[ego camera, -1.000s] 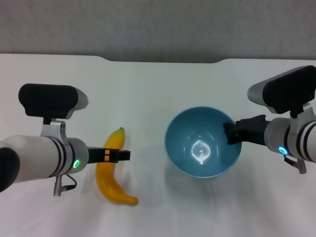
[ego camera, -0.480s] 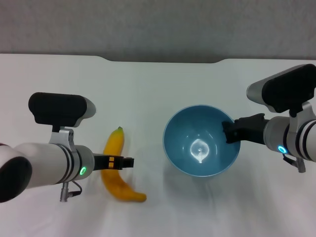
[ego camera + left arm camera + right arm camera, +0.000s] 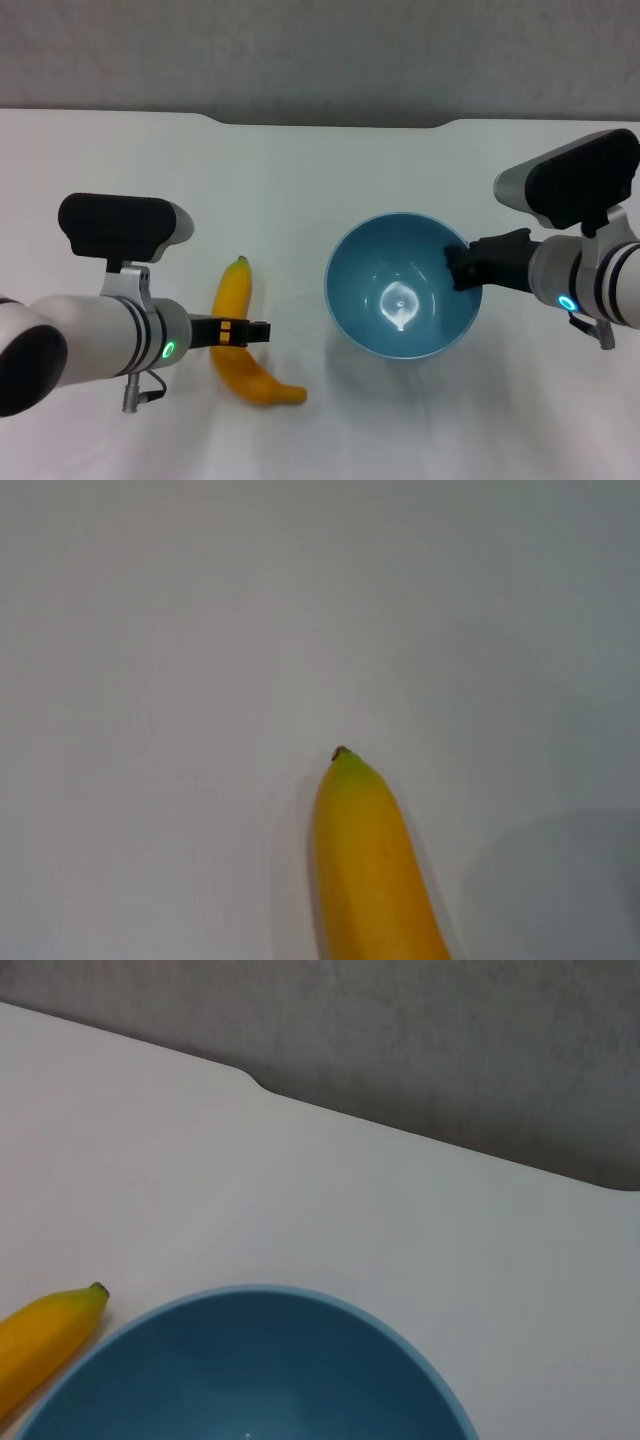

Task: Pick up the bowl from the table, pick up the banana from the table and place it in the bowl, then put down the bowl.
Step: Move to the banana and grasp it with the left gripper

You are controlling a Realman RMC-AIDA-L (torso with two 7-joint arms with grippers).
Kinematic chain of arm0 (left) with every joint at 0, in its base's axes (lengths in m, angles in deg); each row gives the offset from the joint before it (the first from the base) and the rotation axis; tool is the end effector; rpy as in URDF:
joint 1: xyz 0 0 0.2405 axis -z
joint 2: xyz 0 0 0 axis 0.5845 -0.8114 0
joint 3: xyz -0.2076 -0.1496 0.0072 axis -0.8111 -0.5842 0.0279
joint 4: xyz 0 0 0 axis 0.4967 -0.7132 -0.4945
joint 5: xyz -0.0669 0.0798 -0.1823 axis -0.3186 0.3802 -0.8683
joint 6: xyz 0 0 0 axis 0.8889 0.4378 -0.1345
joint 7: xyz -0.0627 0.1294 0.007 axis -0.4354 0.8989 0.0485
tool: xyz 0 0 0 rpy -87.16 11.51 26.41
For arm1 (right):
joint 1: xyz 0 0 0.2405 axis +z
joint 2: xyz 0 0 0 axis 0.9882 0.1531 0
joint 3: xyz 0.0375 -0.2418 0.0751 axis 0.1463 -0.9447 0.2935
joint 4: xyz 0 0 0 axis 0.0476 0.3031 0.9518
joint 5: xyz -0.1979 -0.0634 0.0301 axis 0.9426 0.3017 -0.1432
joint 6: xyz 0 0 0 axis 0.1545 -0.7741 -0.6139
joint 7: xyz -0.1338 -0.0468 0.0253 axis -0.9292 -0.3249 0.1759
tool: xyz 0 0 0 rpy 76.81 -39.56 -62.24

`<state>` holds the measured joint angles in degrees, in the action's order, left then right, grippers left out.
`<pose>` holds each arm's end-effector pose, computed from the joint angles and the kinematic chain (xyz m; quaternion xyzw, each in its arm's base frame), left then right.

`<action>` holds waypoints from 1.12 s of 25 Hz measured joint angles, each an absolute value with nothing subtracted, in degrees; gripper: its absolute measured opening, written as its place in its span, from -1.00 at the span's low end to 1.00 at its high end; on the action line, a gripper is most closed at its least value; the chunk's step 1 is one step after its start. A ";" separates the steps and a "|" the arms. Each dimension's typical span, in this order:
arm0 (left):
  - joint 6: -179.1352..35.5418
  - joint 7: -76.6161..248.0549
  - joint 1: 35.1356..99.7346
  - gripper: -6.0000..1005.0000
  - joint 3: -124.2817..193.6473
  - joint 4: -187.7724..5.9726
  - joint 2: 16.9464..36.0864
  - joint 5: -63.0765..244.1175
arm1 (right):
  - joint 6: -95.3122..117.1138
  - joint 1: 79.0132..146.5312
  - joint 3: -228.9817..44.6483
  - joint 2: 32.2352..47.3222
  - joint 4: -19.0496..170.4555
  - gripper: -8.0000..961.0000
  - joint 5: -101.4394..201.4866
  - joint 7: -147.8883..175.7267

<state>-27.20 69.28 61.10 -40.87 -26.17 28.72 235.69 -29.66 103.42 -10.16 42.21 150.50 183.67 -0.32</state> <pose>-0.2354 0.3641 -0.0792 -0.7814 -0.5013 0.0031 0.3716 0.2053 0.3782 -0.0459 -0.8615 0.3297 0.0336 0.3846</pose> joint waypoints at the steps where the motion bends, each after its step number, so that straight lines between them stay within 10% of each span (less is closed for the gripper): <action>1: -27.25 69.28 61.12 0.81 -40.89 -26.35 28.69 235.69 | -29.66 103.40 -10.20 42.20 150.60 -0.91 183.67 -0.33; 28: -27.58 69.28 61.89 0.64 -42.42 -29.64 28.70 237.08 | -28.72 102.26 -10.56 42.14 151.70 -0.91 183.67 -0.59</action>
